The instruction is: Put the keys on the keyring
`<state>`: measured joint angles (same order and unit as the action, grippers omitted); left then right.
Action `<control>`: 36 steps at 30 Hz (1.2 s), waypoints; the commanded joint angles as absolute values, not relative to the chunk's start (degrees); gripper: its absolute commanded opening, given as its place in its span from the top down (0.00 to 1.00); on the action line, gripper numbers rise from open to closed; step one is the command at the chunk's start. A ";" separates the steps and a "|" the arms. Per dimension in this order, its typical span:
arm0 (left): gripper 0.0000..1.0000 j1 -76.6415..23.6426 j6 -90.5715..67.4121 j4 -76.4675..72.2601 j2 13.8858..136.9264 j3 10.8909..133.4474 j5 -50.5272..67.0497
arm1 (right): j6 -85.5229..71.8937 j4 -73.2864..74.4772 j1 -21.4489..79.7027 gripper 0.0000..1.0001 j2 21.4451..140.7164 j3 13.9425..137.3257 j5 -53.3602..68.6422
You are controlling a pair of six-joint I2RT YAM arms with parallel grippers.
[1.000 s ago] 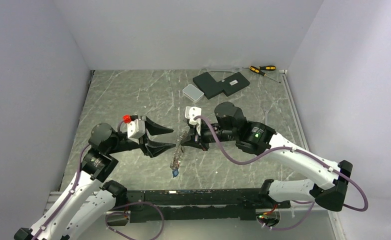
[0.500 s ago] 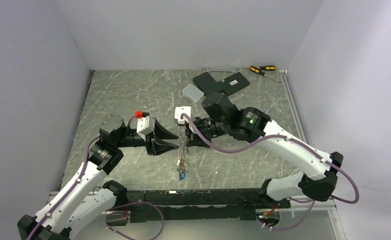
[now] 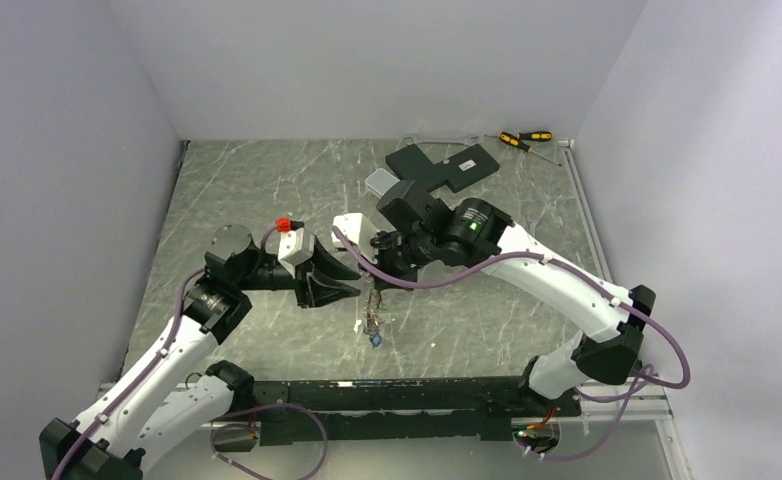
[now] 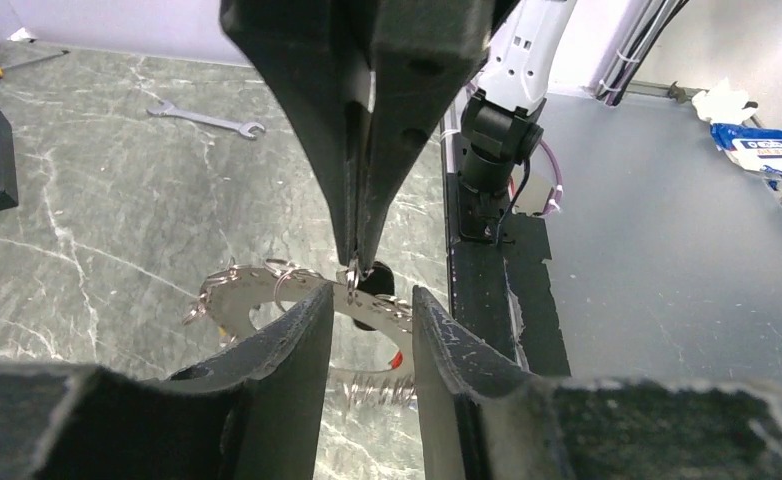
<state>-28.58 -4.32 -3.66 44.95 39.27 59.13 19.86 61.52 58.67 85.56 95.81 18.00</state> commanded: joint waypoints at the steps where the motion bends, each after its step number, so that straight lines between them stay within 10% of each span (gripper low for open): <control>1: 0.61 -28.83 -5.68 -6.61 45.81 40.57 60.10 | 20.64 62.32 59.53 1.00 84.90 99.82 17.05; 18: 0.67 -31.54 -6.57 -8.22 49.82 41.31 60.56 | 20.92 60.97 60.78 1.00 84.44 99.45 16.89; 28: 0.98 -32.56 -4.89 -4.63 51.55 42.97 61.15 | 21.15 60.28 61.25 1.00 84.27 99.33 17.39; 34: 1.00 -32.61 -5.75 -3.05 50.82 44.11 60.23 | 21.09 56.06 61.26 1.00 81.64 96.34 17.16; 36: 1.00 -32.61 -6.35 -3.57 49.86 44.12 59.46 | 20.92 52.62 61.26 0.83 79.43 93.56 17.47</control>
